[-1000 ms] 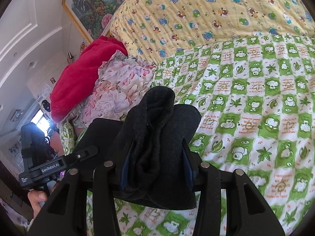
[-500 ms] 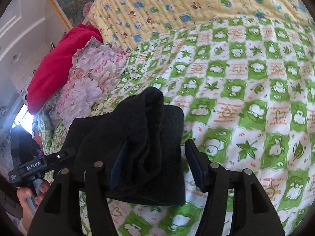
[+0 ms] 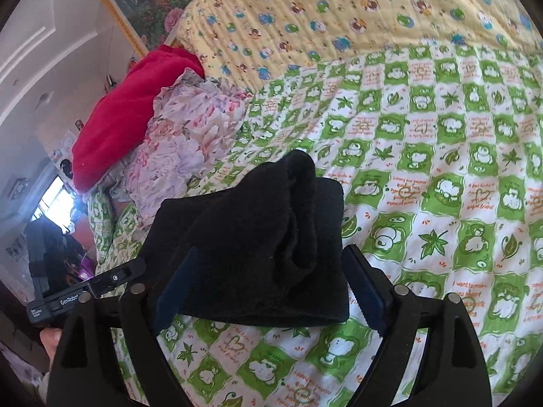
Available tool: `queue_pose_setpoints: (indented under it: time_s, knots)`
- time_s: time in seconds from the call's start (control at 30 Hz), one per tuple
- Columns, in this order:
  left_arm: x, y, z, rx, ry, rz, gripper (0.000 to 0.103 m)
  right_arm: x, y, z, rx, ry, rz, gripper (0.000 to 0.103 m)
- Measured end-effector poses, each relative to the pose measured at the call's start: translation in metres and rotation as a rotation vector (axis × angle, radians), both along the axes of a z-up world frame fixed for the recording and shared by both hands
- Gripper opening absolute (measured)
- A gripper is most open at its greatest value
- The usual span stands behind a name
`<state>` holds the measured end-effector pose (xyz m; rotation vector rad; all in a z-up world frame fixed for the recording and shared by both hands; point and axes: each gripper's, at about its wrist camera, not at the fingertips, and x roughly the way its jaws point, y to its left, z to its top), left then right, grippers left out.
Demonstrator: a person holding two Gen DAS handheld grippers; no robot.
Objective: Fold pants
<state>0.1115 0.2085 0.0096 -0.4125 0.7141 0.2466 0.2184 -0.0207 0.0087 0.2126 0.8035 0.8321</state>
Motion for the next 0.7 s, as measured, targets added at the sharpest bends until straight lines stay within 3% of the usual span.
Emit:
queue_pose_setpoints:
  time_s: [0.43, 0.7]
  knots:
    - [-0.027, -0.021, -0.003, 0.147, 0.045, 0.027, 0.083, -0.049, 0.010, 0.022, -0.152, -0.208, 0.076, 0.100]
    - [-0.037, -0.034, -0.005, 0.263, 0.073, 0.043, 0.084, -0.066, 0.013, 0.016, -0.194, -0.227, 0.095, 0.102]
